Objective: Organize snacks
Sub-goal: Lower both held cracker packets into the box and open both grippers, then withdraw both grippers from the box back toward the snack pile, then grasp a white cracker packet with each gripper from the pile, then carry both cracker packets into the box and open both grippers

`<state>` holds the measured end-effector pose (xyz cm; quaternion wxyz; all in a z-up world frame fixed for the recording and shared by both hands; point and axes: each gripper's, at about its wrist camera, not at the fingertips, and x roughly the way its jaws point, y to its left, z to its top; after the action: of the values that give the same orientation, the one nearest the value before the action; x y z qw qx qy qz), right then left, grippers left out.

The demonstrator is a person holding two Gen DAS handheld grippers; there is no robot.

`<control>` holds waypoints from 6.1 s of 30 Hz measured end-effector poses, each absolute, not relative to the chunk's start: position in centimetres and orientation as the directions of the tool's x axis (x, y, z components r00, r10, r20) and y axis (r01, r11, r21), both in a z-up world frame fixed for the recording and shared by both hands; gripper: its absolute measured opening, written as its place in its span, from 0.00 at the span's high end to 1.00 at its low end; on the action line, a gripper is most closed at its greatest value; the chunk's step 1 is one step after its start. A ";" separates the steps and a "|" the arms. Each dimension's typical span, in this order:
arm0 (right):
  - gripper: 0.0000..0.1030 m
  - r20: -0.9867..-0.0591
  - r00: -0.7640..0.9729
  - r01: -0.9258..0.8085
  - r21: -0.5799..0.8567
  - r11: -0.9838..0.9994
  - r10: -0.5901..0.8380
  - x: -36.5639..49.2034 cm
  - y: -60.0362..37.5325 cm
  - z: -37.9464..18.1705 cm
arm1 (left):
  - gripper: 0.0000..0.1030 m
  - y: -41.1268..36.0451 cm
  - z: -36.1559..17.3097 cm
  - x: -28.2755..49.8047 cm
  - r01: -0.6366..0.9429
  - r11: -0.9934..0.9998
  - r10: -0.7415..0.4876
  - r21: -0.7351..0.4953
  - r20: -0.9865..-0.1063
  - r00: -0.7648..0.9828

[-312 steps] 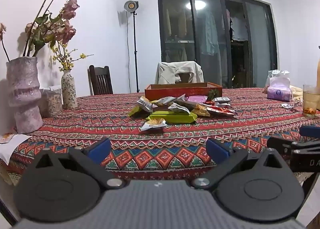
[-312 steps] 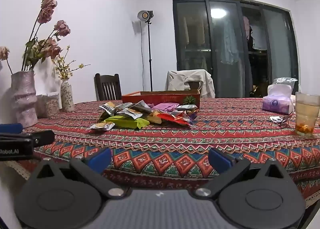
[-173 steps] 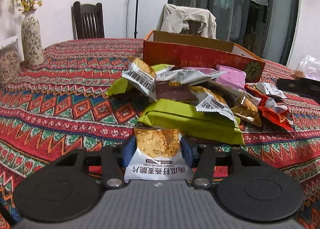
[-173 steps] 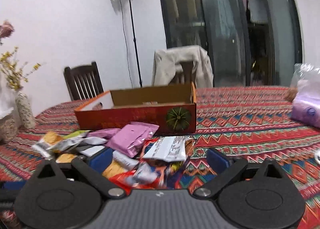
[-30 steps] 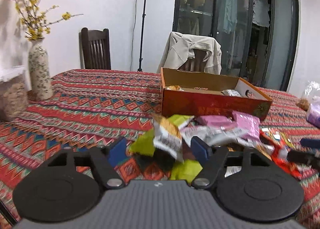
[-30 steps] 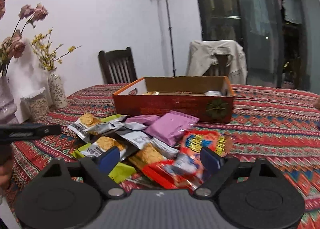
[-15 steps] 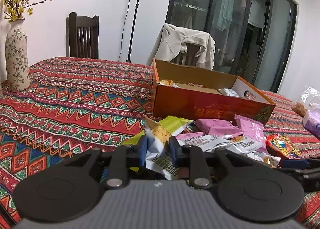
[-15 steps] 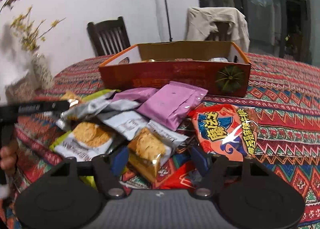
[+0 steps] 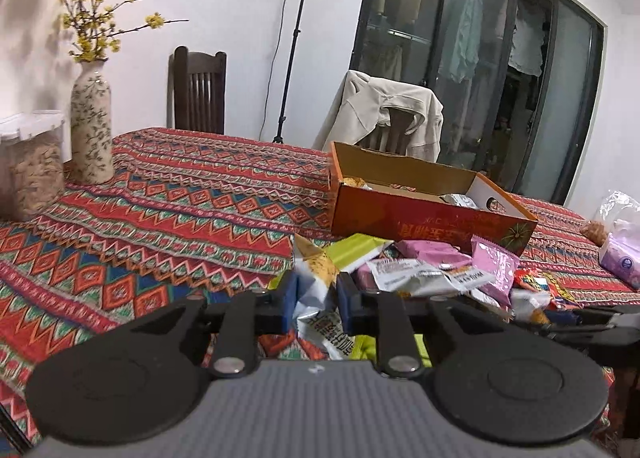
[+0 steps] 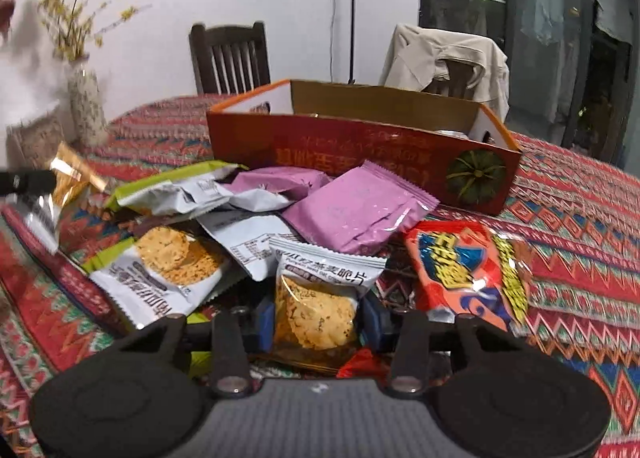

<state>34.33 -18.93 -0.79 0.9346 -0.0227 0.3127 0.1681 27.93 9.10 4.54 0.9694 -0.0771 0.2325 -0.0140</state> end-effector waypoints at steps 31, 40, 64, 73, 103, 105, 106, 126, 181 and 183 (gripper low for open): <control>0.59 -0.337 0.792 -0.486 0.157 0.860 0.509 40.0 -26.9 12.1 | 0.78 0.4 14.0 47.6 0.171 0.972 -0.229 -0.164 -0.470 0.852; 0.59 -0.568 0.668 -0.430 0.231 0.873 0.480 61.6 -24.9 11.1 | 0.78 -1.2 9.1 65.7 0.038 0.967 -0.194 -0.253 -0.625 0.756; 0.30 -0.722 0.640 -0.291 0.089 0.953 0.263 68.6 -21.5 7.5 | 0.35 -0.2 10.3 64.5 0.056 0.996 -0.090 -0.072 -0.677 0.730; 0.14 -0.578 0.746 -0.308 0.143 0.940 0.332 56.6 -24.9 15.0 | 0.25 1.3 17.1 50.3 0.154 0.987 -0.108 0.035 -0.560 0.821; 0.00 -0.387 0.832 -0.397 0.087 0.914 0.398 18.5 -24.5 4.9 | 0.03 3.1 6.2 16.2 0.062 0.998 -0.052 0.007 -0.467 0.883; 0.00 -0.416 0.822 -0.391 0.087 0.916 0.390 18.3 -24.4 3.7 | 0.03 3.1 5.8 16.4 0.058 0.998 -0.046 0.009 -0.478 0.877; 0.00 -0.426 0.822 -0.380 0.082 0.921 0.377 18.1 -24.5 3.1 | 0.03 3.2 5.7 16.5 0.059 0.998 -0.047 0.010 -0.481 0.875; 0.03 -0.468 0.727 -0.397 0.313 0.863 0.503 26.5 -19.7 1.6 | 0.03 7.6 3.0 22.1 -0.013 0.999 -0.012 -0.043 -0.528 0.849; 0.55 -0.598 0.716 -0.378 0.102 0.920 0.361 28.6 -21.7 -1.3 | 0.75 4.0 3.6 26.8 0.050 0.975 -0.169 -0.216 -0.578 0.799; 0.55 -0.590 0.724 -0.370 0.107 0.923 0.358 27.6 -22.0 -1.0 | 0.73 4.1 3.4 26.2 0.042 0.974 -0.167 -0.224 -0.578 0.799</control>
<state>27.61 -22.04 -1.02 0.9283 -0.0091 0.3158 0.1961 26.21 4.10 3.40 0.9430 -0.1005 0.3124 -0.0555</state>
